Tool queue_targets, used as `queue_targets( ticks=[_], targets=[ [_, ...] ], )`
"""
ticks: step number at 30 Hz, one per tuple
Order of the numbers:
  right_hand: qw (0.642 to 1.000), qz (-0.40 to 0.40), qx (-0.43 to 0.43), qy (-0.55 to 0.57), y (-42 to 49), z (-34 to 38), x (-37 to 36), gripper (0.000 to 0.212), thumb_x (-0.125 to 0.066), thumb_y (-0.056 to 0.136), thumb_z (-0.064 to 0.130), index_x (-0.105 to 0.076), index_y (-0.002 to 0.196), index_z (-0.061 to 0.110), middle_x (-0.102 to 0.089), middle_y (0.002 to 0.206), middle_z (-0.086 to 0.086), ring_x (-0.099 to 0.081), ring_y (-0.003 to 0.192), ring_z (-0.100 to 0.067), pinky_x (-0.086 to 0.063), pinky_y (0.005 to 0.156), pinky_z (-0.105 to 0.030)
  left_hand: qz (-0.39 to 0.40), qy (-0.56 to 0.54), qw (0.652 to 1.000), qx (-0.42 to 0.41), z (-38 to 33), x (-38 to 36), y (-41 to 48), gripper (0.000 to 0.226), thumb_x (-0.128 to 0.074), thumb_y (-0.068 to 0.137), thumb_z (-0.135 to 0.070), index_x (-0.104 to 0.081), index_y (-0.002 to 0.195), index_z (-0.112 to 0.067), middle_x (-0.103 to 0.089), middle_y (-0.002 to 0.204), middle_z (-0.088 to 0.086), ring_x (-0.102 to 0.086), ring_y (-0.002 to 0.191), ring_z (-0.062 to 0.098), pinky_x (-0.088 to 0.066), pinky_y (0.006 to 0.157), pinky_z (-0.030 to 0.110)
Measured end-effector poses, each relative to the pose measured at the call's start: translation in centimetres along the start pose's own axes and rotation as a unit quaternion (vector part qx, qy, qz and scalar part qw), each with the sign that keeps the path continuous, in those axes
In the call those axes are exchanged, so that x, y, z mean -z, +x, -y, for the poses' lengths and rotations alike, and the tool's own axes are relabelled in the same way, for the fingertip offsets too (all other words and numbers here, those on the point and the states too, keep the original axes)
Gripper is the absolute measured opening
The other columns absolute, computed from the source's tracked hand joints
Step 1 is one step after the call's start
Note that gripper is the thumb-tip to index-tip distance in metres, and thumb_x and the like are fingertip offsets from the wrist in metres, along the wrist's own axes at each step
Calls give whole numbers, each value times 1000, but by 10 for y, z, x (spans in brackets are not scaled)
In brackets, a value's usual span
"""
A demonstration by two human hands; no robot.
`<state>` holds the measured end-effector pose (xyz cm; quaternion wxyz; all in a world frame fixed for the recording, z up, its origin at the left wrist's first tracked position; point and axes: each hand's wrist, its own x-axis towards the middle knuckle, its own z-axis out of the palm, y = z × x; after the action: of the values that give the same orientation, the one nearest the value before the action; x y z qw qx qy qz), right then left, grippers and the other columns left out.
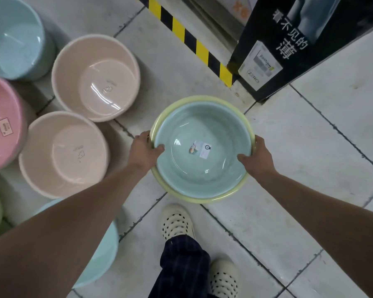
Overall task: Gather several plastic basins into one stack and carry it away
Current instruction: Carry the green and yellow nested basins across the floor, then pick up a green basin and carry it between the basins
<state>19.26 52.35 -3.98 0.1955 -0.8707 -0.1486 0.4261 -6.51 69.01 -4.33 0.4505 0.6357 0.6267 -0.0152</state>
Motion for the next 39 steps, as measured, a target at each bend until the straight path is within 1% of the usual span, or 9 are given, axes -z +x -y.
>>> queue_targets(
  ticks=[6,12,17,22,26,29,32,35,39],
  targets=[
    [998,-25,-45,26,23,-19,-22,72,-68,82,11,-38,146,22,-60,120,-5,-58,103,-28,-49,85,-35,3,-8,999,33,14,-27,20,37,-70,68,-25,-62,102,-15,-63,101,12,-61,87,26,-44,65,28],
    [988,-54,-78,125,39,-31,-36,67,-63,77,4,-50,139,28,-64,116,-2,-61,99,-26,-50,80,-35,5,-22,999,24,26,-47,33,45,-72,78,-18,-55,119,-13,-55,115,6,-54,94,17,-41,73,21],
    [986,-49,-54,148,45,-43,-44,67,-65,81,9,-45,141,33,-62,115,3,-60,99,-23,-53,87,-37,-2,-69,997,44,35,-58,35,42,-66,85,-15,-50,124,-17,-58,90,-15,-57,76,-1,-39,55,8],
    [985,-52,-52,159,52,-46,-47,66,-65,84,10,-44,142,33,-59,112,4,-58,95,-20,-46,71,-26,14,-80,995,58,35,-62,41,43,-63,85,-14,-54,128,-16,-63,94,-11,-63,84,8,-46,63,16],
    [983,-20,-76,163,53,-43,-41,59,-70,81,13,-51,135,29,-63,111,2,-63,98,-25,-51,70,-33,29,-79,993,85,30,-60,41,42,-63,88,-17,-54,129,-14,-63,105,0,-64,90,18,-47,67,22],
    [986,-20,-89,136,36,-33,-24,54,-73,82,30,-54,133,24,-65,119,0,-64,104,-25,-55,85,-39,42,-74,991,105,20,-49,29,48,-65,90,-22,-50,134,-12,-62,113,2,-62,100,24,-48,81,31],
    [998,-28,-33,50,-3,-10,-2,52,-68,88,36,-53,136,24,-60,127,-1,-59,105,-20,-42,84,-27,44,-96,987,121,6,-18,-2,51,-67,86,-21,-52,135,-17,-59,126,5,-61,107,25,-50,95,37],
    [1000,22,19,7,-56,27,19,43,-64,92,34,-56,133,25,-63,122,0,-56,100,-13,-38,82,-23,32,-181,976,119,-8,23,-47,47,-74,68,-23,-61,113,-23,-61,126,14,-62,104,30,-50,99,43],
    [995,80,68,2,-145,100,30,40,-62,94,35,-58,132,23,-68,115,1,-59,103,-13,-37,83,-22,-22,-211,973,97,-33,99,-133,32,-64,90,-15,-63,121,-20,-64,118,1,-60,108,16,-46,100,34]
  ],
)
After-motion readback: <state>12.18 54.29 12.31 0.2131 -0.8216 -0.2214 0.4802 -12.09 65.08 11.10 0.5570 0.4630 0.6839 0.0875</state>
